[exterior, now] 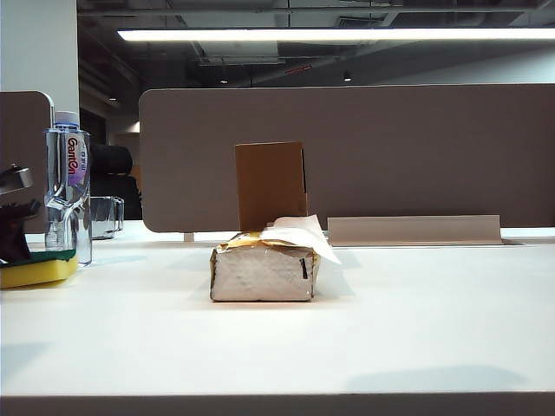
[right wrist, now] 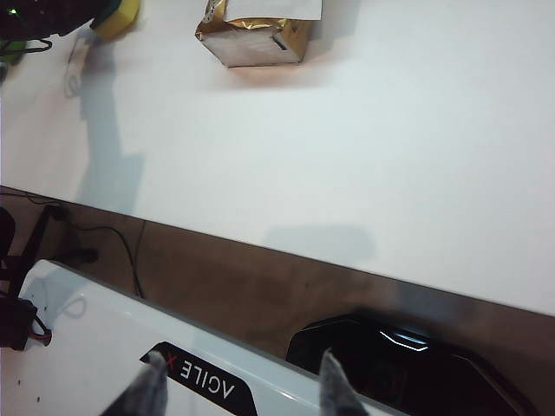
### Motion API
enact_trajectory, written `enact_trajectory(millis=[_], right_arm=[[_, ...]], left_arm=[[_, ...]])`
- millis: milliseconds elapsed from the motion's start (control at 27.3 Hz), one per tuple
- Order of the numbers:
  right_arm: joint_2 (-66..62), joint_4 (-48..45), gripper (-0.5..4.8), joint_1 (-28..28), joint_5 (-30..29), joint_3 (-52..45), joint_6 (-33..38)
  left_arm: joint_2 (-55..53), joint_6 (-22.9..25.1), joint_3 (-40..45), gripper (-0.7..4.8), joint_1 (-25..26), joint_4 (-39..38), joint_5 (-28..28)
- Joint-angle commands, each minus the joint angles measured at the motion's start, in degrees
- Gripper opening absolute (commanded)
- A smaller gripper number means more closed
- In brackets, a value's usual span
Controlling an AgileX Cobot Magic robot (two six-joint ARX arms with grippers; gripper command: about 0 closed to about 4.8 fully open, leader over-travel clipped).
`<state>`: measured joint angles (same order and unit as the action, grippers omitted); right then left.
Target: Move the sponge from right to left to wipe the table, avoiding obstacles on the table, and finally reaching the bottle of mineral water.
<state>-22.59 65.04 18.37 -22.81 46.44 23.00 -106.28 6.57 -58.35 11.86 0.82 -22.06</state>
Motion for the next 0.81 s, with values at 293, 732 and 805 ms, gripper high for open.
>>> enact_trajectory(millis=[293, 732, 805], right_arm=[[0.0, -0.6, 2.29, 0.0, -0.5, 0.3, 0.6], [0.0, -0.7, 2.29, 0.0, -0.5, 0.3, 0.6], [0.0, -0.7, 2.29, 0.0, -0.4, 0.3, 0.5]], left_arm=[[3.5, 0.1, -0.2, 2.89, 0.0, -1.2, 0.4], [13.0, -0.2, -0.2, 2.88, 0.0, -7.1, -1.7], [16.2, -0.2, -0.2, 2.88, 0.0, -8.3, -2.7]])
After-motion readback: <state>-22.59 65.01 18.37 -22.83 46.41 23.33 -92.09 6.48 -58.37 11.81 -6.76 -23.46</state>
